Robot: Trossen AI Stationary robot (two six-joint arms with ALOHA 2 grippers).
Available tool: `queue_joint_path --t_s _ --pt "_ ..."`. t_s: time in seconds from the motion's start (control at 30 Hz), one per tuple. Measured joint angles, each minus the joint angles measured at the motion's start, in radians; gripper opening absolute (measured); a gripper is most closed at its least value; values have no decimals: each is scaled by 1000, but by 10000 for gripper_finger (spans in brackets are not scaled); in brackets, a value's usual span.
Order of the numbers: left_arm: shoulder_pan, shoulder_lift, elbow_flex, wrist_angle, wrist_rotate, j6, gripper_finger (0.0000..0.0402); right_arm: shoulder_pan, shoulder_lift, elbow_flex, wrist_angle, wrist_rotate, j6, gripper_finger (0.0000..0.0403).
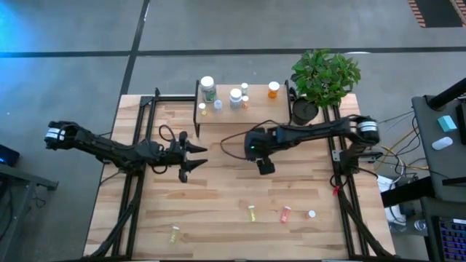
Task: Pick and place medicine bottles onto shelf by color
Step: Put the transparent pill bottle on the shelf
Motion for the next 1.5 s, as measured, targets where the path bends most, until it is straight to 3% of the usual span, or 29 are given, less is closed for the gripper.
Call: queue_joint_path --t_s 0.23,0.43,0.9,1.27,1.5 --pt "3 -1 0 0 -1 -1 183 -37 168 140 -113 -57 -60 228" --pt "3 0 0 -9 -1 -9 183 -58 228 165 -123 -85 -68 222" --pt "3 0 -2 -17 -1 -9 183 -68 284 151 -97 -86 -64 219" --pt "3 0 -3 -17 -1 -10 183 -67 287 153 -75 -84 -57 131" --pt "3 0 -3 -16 -1 -10 183 -69 224 158 16 -121 13 142"
